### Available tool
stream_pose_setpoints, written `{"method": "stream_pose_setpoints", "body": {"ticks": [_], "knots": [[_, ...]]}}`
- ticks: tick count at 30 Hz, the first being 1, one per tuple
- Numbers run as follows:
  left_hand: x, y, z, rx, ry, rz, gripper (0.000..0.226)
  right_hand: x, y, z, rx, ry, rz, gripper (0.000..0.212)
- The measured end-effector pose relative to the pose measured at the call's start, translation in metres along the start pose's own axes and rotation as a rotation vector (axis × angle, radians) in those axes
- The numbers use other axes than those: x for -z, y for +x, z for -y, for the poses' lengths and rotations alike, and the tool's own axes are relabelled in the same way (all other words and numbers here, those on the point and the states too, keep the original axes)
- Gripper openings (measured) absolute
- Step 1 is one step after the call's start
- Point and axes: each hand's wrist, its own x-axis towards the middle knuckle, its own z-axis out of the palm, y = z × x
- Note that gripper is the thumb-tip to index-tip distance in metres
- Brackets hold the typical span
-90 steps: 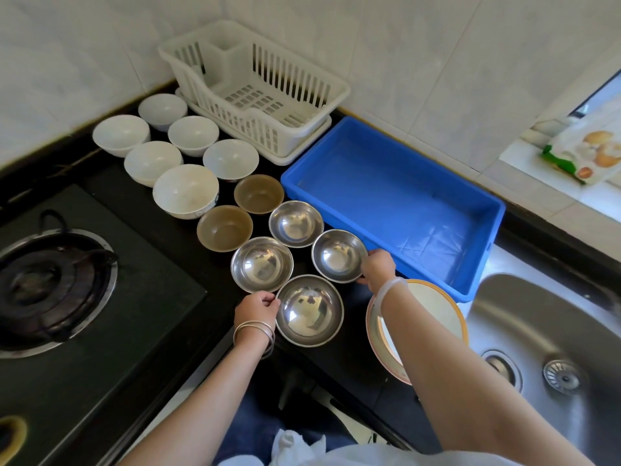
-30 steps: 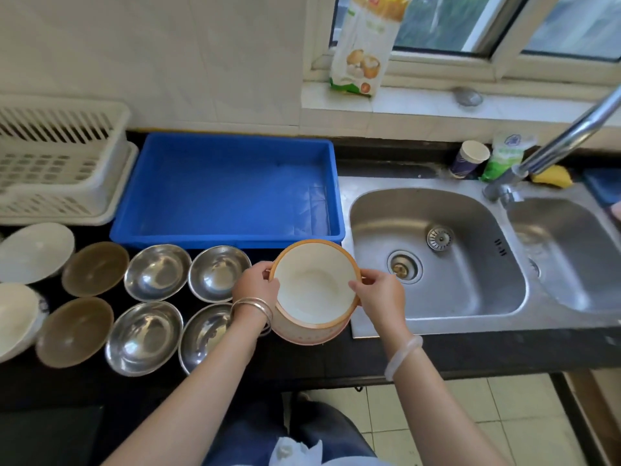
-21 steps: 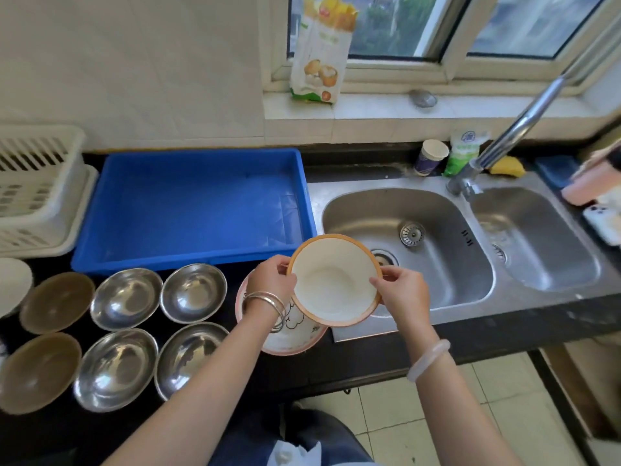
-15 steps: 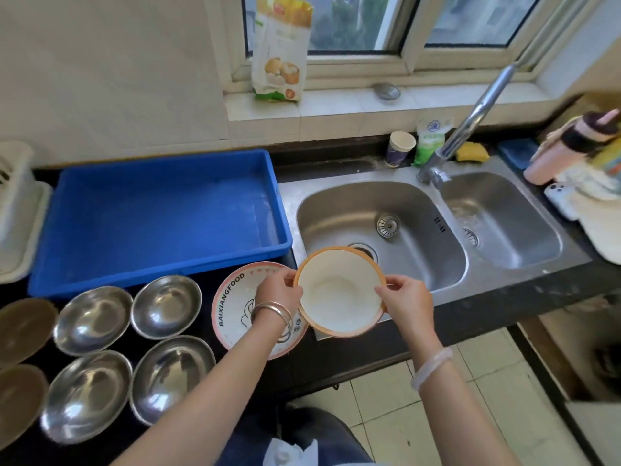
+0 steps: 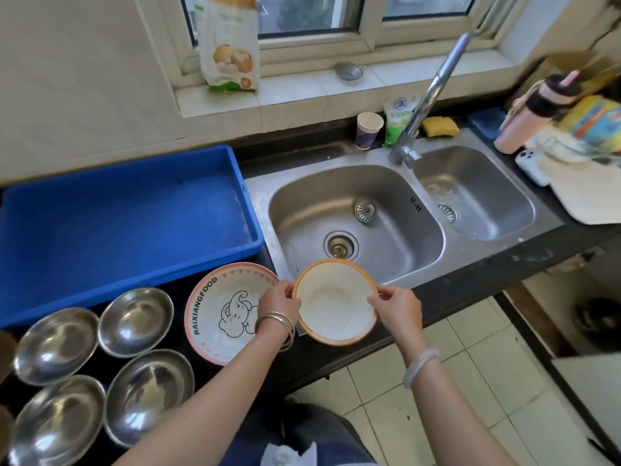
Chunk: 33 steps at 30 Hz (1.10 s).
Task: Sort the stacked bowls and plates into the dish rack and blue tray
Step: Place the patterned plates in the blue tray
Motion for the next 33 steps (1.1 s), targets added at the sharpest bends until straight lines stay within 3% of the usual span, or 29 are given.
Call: {"method": "stream_pose_setpoints", "body": {"ticks": [10,17,21,25,29,33], "knots": [[-0.004,-0.002,0.001,-0.013,0.042,-0.032,0.026,-0.004,0.003,-0.009,0.009,0.042,0.049,0.024],[0.020,-0.007,0.010,0.009,-0.024,-0.186,0.028,0.001,-0.006,0.025,0.297,-0.110,-0.049,0.035],[0.049,-0.009,0.029,0.051,0.037,-0.352,0.032,-0.031,-0.013,0.070,0.491,-0.146,0.174,0.033],[0.072,-0.015,0.054,0.190,0.105,-0.435,0.047,-0.079,-0.016,0.103,0.562,-0.398,0.387,0.044],[0.080,-0.024,0.073,0.271,-0.013,-0.411,0.063,-0.112,-0.007,0.123,0.636,-0.642,0.505,0.033],[0.078,-0.023,0.083,0.348,-0.066,-0.343,0.073,-0.125,0.005,0.131,0.679,-0.646,0.549,0.022]]}}
